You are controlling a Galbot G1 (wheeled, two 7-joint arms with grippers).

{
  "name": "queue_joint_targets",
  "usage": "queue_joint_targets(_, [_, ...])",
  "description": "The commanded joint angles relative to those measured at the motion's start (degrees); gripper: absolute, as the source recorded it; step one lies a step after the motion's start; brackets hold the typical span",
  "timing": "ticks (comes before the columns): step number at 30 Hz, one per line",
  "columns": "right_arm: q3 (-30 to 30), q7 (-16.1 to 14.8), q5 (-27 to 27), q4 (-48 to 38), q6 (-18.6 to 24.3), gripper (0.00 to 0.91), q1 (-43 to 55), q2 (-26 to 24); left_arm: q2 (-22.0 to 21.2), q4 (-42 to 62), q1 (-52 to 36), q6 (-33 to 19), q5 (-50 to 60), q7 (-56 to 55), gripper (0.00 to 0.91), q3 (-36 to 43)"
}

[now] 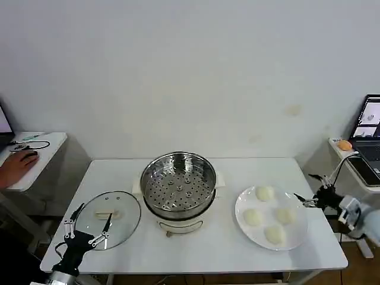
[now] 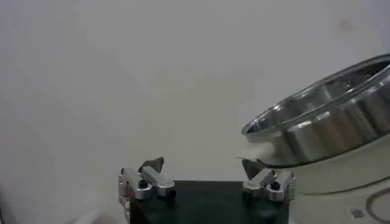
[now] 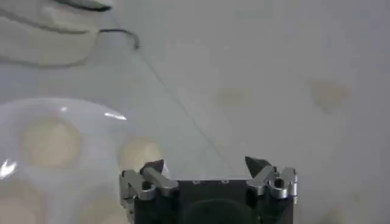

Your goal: Take steamed baozi put them in steamer then cover it.

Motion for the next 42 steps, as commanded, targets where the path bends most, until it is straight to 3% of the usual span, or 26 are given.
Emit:
queue_joint_targets(1, [-27.95,-12.3,-5.57,-3.88,-1.54,0.907,28.75,-2.6,0.03,0.51,-0.46,-0.13,0.22,0.01,0.907,0.51])
queue_joint_targets(3, [-37.15,-14.38,-5.62,-5.37,-3.13,0.907,38.7,0.28,0.01,0.84,-0.65,-0.14,0.55,0.01,0.907,0.82])
queue_joint_targets(6, [-44.48,-17.68,-5.95,-7.41,-3.7,0.907,44.57,3.23,-0.14,1.25,-0.88,-0.16,1.17,0.04,0.907,1.06])
queue_joint_targets(12, [-52.77,-23.72,-6.15,-13.53,-4.21,0.907,53.15,8.94,-0.42,1.01,-1.06,0.01,1.55,0.02,0.907,1.02])
queue_joint_targets(15, [-55.81,-24.11,-6.54,-15.84,-4.59,0.907,56.35,11.72,-0.65,0.85,-1.09,0.04,1.7,-0.01,0.907,0.92])
queue_joint_targets(20, [-57.42,-24.39,-7.9,-20.93,-5.16,0.907,58.54,16.48,-1.35,0.6,-0.93,0.04,2.0,-0.07,0.907,0.91])
queue_joint_targets(26, [-58.96,-26.22,-9.66,-23.94,-5.2,0.907,57.98,18.58,-1.93,0.71,-0.67,-0.07,2.2,-0.11,0.907,0.84])
queue_joint_targets(42, [-57.91,-24.44,-12.18,-30.72,-4.44,0.907,54.03,24.32,-2.0,0.52,-1.13,0.2,2.33,-0.16,0.907,0.63])
